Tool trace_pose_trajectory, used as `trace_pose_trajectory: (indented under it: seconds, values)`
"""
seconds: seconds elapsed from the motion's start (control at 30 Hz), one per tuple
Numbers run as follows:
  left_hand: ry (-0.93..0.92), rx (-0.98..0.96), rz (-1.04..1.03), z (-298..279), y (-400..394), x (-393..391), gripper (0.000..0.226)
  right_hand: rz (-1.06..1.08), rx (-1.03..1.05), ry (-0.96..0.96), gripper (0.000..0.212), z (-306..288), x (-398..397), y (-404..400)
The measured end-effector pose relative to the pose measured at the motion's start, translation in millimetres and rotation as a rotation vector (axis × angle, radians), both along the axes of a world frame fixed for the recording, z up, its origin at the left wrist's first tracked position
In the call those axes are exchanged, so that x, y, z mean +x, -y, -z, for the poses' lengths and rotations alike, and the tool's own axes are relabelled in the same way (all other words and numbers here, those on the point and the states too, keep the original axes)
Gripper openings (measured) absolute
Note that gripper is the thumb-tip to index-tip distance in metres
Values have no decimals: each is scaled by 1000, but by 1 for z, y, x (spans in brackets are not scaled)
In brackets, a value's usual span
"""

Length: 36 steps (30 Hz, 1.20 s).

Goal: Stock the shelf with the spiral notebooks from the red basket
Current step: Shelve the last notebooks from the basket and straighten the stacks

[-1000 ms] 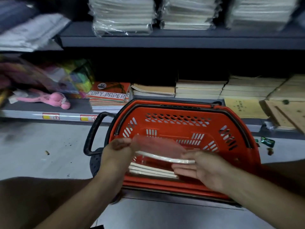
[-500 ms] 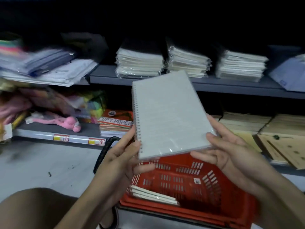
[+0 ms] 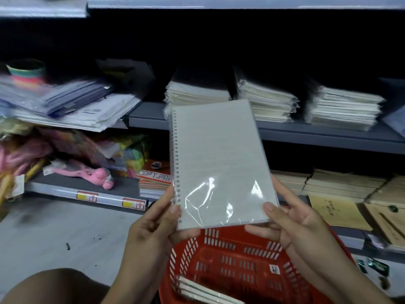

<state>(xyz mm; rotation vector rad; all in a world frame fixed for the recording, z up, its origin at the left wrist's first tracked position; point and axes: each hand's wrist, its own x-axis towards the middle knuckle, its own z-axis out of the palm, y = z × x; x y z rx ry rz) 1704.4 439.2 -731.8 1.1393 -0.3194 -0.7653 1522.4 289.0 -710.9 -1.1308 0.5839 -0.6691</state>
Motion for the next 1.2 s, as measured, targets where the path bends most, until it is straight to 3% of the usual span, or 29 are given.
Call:
trace_pose_trajectory:
  seconds: [0.3, 0.5, 0.63, 0.73, 0.8, 0.9, 1.03, 1.2]
  values:
    - [183, -44, -94, -51, 51, 61, 29, -91, -32, 119, 56, -30, 69, 52]
    - [121, -117, -92, -84, 98, 124, 36, -113, 84, 209, 52, -61, 135, 101]
    - [84, -152, -126, -92, 126, 144, 36, -37, 165, 156, 44, -59, 161, 120]
    - [73, -168, -199, -89, 129, 142, 36, 32, 137, 150, 51, -58, 161, 121]
    - [201, -103, -238, -82, 121, 132, 37, 62, 62, 113, 56, -56, 152, 115]
    - [480, -15, -304, -66, 109, 116, 40, 127, -66, -3, 47, -48, 144, 102]
    - [542, -21, -400, -58, 117, 120, 33, 244, -144, -64, 25, -38, 147, 92]
    - [535, -5, -470, -63, 134, 137, 24, 353, -158, -29, 15, -41, 161, 95]
